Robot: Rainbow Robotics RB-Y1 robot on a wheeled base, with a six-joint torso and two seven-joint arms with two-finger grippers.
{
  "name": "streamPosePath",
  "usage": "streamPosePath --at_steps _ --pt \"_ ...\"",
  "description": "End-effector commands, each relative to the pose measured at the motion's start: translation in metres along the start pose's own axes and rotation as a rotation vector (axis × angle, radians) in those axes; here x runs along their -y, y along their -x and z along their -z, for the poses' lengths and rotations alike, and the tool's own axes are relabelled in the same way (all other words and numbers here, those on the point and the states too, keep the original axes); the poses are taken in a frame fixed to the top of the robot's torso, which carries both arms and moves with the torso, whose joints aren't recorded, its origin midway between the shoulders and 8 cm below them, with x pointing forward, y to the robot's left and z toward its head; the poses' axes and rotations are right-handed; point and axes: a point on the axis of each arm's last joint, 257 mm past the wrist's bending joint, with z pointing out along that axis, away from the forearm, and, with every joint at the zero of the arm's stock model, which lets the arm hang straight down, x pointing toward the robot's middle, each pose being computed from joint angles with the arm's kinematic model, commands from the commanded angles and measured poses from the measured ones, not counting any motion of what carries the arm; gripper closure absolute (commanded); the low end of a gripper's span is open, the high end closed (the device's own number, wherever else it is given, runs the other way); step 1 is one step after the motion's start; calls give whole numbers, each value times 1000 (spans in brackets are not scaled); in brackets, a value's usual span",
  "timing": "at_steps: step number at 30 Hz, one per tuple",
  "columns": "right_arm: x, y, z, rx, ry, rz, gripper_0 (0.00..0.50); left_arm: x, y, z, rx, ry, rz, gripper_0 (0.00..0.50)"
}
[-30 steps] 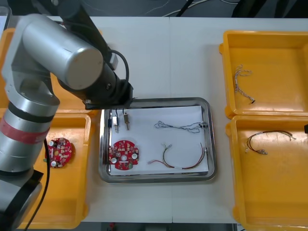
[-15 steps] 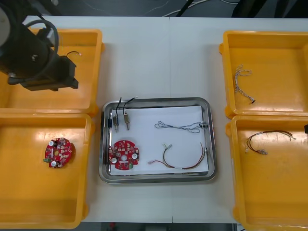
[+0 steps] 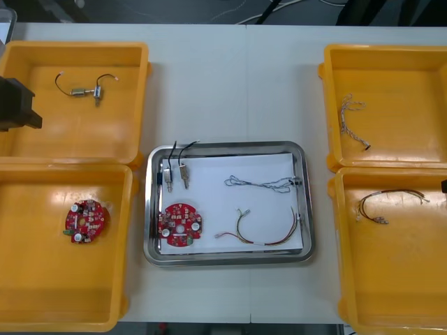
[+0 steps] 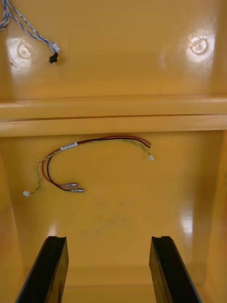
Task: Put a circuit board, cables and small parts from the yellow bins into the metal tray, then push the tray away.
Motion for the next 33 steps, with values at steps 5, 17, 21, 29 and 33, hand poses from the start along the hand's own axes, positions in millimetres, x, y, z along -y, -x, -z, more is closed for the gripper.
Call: streamPosePath --at_steps 5,17,21,29,33 --pt "-39 1 12 20 8 195 0 -32 -21 -1 -20 76 -126 0" --pt "-120 -25 9 -61 204 403 0 -9 -28 -6 -29 5 -131 0" --pt "-144 -30 9 -70 225 496 0 -2 -29 -7 -27 -13 -131 0" --pt "-187 -43 8 -93 260 689 0 7 -30 -8 -22 -38 -132 0" --pt "-204 -52 6 -97 256 796 0 10 -30 -7 -18 -45 -133 0"
